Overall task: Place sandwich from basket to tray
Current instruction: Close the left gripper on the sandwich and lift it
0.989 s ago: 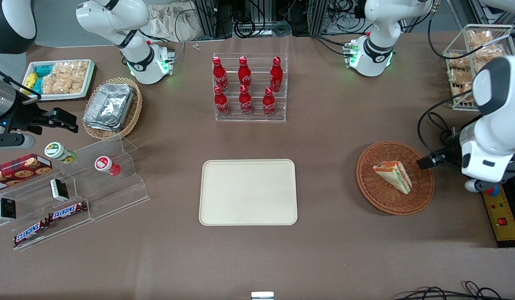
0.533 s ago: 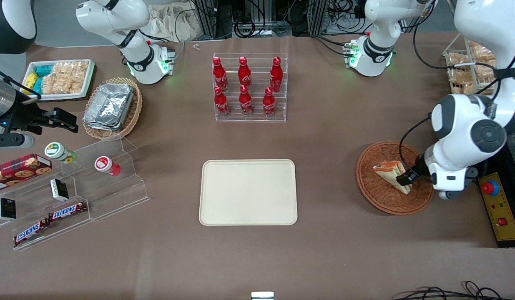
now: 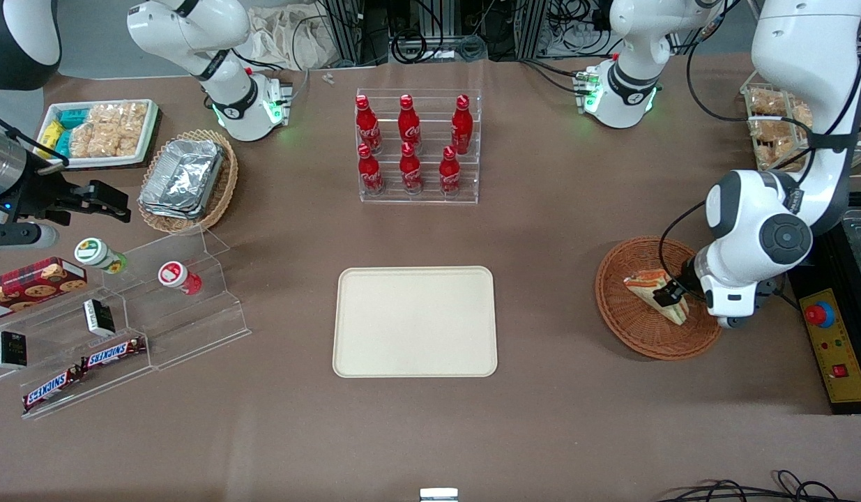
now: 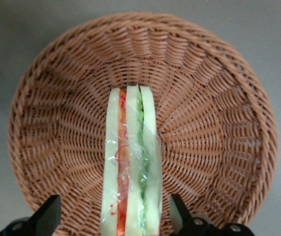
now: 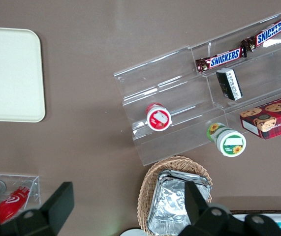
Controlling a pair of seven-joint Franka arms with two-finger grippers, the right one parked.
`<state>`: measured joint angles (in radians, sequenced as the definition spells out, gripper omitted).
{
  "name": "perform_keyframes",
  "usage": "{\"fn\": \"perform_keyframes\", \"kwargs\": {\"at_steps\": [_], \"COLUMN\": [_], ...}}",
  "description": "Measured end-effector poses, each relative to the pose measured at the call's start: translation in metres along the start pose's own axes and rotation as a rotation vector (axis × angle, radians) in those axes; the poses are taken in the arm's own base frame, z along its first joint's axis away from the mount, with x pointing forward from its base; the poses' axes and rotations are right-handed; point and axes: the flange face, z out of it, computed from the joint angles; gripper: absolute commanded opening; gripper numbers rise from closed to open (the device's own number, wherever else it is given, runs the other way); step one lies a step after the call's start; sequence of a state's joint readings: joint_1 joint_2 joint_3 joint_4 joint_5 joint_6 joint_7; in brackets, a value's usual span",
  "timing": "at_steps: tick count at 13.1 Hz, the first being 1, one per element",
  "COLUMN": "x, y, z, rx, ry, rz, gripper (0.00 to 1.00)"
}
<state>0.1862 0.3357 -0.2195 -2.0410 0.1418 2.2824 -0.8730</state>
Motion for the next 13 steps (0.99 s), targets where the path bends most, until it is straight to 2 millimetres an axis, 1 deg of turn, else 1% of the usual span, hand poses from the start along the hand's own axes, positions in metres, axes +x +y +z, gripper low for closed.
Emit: {"fn": "perform_keyframes", "kwargs": {"at_steps": [2, 3, 4, 5, 6, 8, 10, 11, 12, 13], "x": [0.000, 0.000, 0.001, 0.002, 0.002, 0.002, 0.003, 0.004, 0.006, 0.009], "y": [0.002, 0.003, 0.004, 0.006, 0.009, 0.011, 0.012, 0.014, 0.017, 0.019], "z": [0.013, 0.018, 0.022, 0.027, 0.031, 0.036, 0.032, 0.027, 0.018, 0.002], "rx": [-0.004, -0.005, -0.013, -0.027, -0.040, -0.046, -0.050, -0.052, -0.040, -0.014], "ry": [-0.006, -0.009, -0.007, 0.000, 0.004, 0.004, 0.010, 0.017, 0.022, 0.018], "rz": [-0.023, -0.036, -0.049, -0.065, -0.082, -0.093, -0.091, -0.086, -0.077, -0.061], "gripper": [0.99, 0.80, 0.50, 0.13, 0.00, 0.00, 0.00, 0.00, 0.00, 0.00]}}
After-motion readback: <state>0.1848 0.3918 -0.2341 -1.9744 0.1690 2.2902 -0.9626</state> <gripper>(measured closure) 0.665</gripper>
